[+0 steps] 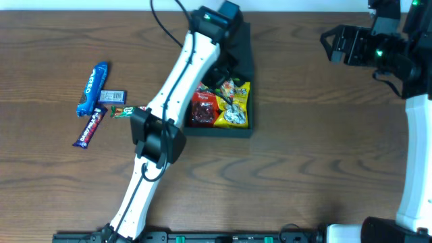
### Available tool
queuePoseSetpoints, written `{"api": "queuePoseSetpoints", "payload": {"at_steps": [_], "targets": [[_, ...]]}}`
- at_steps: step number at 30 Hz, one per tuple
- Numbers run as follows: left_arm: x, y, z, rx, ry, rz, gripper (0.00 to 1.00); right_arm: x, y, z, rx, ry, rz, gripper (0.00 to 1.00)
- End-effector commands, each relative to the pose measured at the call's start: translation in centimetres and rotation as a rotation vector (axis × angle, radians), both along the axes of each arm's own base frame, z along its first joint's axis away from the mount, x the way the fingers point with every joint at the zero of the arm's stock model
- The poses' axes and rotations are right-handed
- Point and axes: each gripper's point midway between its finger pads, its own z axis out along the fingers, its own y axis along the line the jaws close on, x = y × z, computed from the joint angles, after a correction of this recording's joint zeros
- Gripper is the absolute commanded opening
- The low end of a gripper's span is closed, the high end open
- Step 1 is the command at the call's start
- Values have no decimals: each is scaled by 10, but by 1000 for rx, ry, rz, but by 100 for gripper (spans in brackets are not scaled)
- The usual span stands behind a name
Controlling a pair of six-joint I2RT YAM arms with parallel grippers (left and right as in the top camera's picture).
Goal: Pack container
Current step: 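Carry the Haribo bag into the green box with the left gripper, then release the Haribo bag and retract the left gripper to the snacks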
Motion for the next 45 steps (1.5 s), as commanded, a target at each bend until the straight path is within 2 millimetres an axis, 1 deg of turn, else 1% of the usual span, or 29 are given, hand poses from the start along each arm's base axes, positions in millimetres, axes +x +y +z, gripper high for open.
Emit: {"api": "queuePoseSetpoints", "payload": {"at_steps": [1, 3, 7, 11, 17, 23, 26, 29, 30, 31, 32, 33, 34, 41, 43, 45], "targets": [[-2, 0, 6, 44, -27, 61, 6, -2, -2, 2, -9, -8, 6, 89], [-3, 3, 4, 79, -33, 65, 6, -3, -2, 2, -9, -6, 6, 89], [-16, 15, -3, 133, 31, 108, 6, -4, -2, 1, -8, 2, 6, 88], [-24, 21, -11, 166, 74, 126, 6, -5, -2, 0, -7, 6, 6, 89], [-28, 38, -27, 214, 135, 171, 6, -7, -1, -3, -5, 23, 6, 88], [-28, 54, -36, 239, 171, 196, 6, -8, -1, -3, -5, 24, 6, 89], [-27, 58, -40, 235, 183, 191, 6, -8, -1, -3, -4, 23, 6, 89], [-29, 56, -41, 216, 201, 184, 8, -7, -1, -3, -4, 23, 6, 89], [-30, 55, -41, 211, 204, 185, 22, -7, -1, -3, -4, 23, 6, 89], [-30, 54, -41, 204, 209, 185, 43, -7, -1, -3, -4, 23, 6, 89], [-31, 52, -41, 190, 217, 176, 71, -7, -1, -3, -2, 24, 3, 89], [-32, 50, -41, 176, 224, 168, 87, -7, -1, -3, -1, 24, 4, 89], [-33, 49, -40, 158, 234, 150, 95, -7, -1, -3, -1, 24, 4, 89], [-33, 42, -35, 57, 254, 8, 95, -7, -1, -3, -1, 24, 5, 89], [-30, 41, -30, 43, 229, -26, 95, -7, -1, -3, -2, 24, 5, 89], [-24, 39, -20, 26, 188, -53, 95, -7, -1, -3, -2, 24, 5, 88]]}}
